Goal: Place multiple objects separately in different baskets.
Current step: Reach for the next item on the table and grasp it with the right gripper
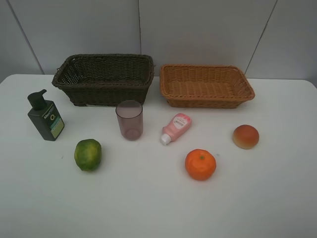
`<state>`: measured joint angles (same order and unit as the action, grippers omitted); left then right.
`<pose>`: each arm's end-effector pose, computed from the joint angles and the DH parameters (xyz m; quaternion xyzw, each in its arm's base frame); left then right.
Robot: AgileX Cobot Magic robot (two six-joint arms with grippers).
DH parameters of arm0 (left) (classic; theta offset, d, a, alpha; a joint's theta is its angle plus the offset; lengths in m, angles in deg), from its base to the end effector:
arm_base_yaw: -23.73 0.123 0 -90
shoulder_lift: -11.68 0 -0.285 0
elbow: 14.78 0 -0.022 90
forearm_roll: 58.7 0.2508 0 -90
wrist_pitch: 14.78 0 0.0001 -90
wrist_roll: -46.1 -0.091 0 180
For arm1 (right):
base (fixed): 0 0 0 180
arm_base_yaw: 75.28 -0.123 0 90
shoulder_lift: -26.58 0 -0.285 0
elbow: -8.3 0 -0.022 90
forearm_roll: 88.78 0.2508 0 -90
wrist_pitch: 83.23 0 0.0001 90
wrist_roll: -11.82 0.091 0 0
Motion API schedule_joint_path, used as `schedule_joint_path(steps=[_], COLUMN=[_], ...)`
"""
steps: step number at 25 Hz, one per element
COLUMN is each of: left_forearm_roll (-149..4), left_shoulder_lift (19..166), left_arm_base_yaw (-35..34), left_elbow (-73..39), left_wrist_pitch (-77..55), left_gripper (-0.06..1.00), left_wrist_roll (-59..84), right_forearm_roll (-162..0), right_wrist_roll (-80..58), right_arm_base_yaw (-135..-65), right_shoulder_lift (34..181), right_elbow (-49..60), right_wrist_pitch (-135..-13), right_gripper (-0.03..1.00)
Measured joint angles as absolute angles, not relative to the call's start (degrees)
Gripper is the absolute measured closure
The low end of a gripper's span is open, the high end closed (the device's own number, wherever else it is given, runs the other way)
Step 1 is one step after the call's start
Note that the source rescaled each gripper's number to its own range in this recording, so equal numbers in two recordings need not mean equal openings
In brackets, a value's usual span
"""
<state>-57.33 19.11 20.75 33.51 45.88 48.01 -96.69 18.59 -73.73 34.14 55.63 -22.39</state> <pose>-0.0062 0.0022 0.2788 0.0074 0.8497 -0.0106 0.5271 -0.0088 -0.0107 0.2838 0.0649 0.8423 -0.0446 0.5332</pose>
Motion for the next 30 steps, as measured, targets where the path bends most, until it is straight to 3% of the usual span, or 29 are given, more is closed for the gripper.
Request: schedule_joint_path(steps=[30], left_forearm_roll=[-57.3], left_shoulder_lift=[19.1], left_arm_base_yaw=[20.7], left_elbow=[33.5], left_wrist_pitch=[45.9], left_gripper=[0.01], left_wrist_roll=[48.0], right_forearm_roll=[-96.7], right_wrist_roll=[18.6], right_arm_base_yaw=[-73.7], right_shoulder_lift=[34.1], right_elbow=[55.6], right_wrist_pitch=[-22.4], right_gripper=[0.39])
